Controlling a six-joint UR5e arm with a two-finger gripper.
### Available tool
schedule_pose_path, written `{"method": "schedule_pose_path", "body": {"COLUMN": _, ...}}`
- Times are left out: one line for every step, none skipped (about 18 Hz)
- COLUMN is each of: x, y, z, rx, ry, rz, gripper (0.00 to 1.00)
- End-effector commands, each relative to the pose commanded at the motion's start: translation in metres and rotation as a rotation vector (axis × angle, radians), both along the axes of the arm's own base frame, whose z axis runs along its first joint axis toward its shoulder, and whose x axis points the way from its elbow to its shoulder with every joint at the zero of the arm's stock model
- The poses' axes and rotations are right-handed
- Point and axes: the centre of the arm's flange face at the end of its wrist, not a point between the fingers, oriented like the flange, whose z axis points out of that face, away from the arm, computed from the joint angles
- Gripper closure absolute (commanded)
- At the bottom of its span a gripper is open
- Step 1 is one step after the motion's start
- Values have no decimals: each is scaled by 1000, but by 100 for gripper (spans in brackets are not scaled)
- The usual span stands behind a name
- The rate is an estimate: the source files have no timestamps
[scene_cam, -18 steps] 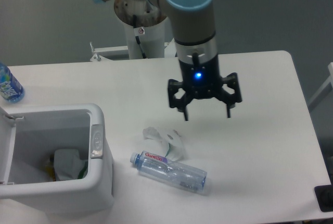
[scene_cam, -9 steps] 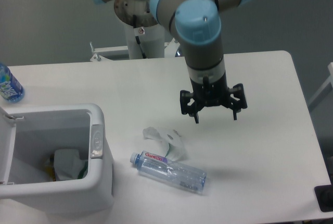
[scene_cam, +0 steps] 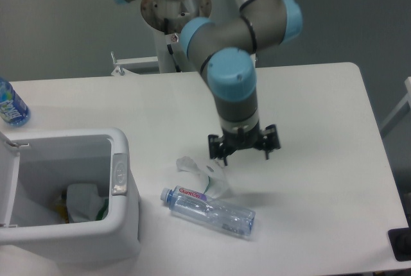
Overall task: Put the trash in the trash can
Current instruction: 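Lower the open gripper down over the crumpled white tissue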
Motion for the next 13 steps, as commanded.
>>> {"method": "schedule_pose_path", "body": {"x": 2, "y": 2, "z": -1, "rx": 10, "ry": -13, "rz": 6, "gripper": 0}}
{"method": "schedule_pose_path", "body": {"x": 4, "y": 3, "z": -4, "rx": 14, "ry": -25, "rz": 10, "gripper": 0}}
{"method": "schedule_pose_path", "body": {"x": 3, "y": 4, "z": -10, "rx": 12, "ry": -33, "rz": 15, "gripper": 0}}
{"method": "schedule_pose_path", "body": {"x": 7, "y": 8, "z": -17, "rx": 5, "ry": -42, "rz": 16, "gripper": 0}}
{"method": "schedule_pose_path", "body": {"x": 12, "y": 11, "z": -27, "rx": -7, "ry": -54, "rz": 22, "gripper": 0}}
{"method": "schedule_pose_path", "body": {"x": 14, "y": 14, "z": -37, "rx": -24, "ry": -61, "rz": 29, "gripper": 0}}
{"method": "schedule_pose_path", "body": {"x": 17, "y": 16, "z": -43, "rx": -33, "ry": -63, "rz": 28, "gripper": 0}}
{"method": "schedule_pose_path", "body": {"x": 18, "y": 17, "z": -42, "rx": -37, "ry": -59, "rz": 25, "gripper": 0}}
{"method": "schedule_pose_path", "body": {"x": 18, "y": 16, "z": -41, "rx": -35, "ry": -59, "rz": 25, "gripper": 0}}
{"method": "schedule_pose_path", "body": {"x": 17, "y": 16, "z": -41, "rx": -37, "ry": -56, "rz": 25, "gripper": 2}}
{"method": "schedule_pose_path", "body": {"x": 18, "y": 15, "z": -41, "rx": -49, "ry": -47, "rz": 25, "gripper": 17}}
{"method": "schedule_pose_path", "body": {"x": 17, "y": 11, "z": -43, "rx": -78, "ry": -28, "rz": 26, "gripper": 33}}
{"method": "schedule_pose_path", "body": {"x": 18, "y": 7, "z": -46, "rx": -112, "ry": -7, "rz": 17, "gripper": 47}}
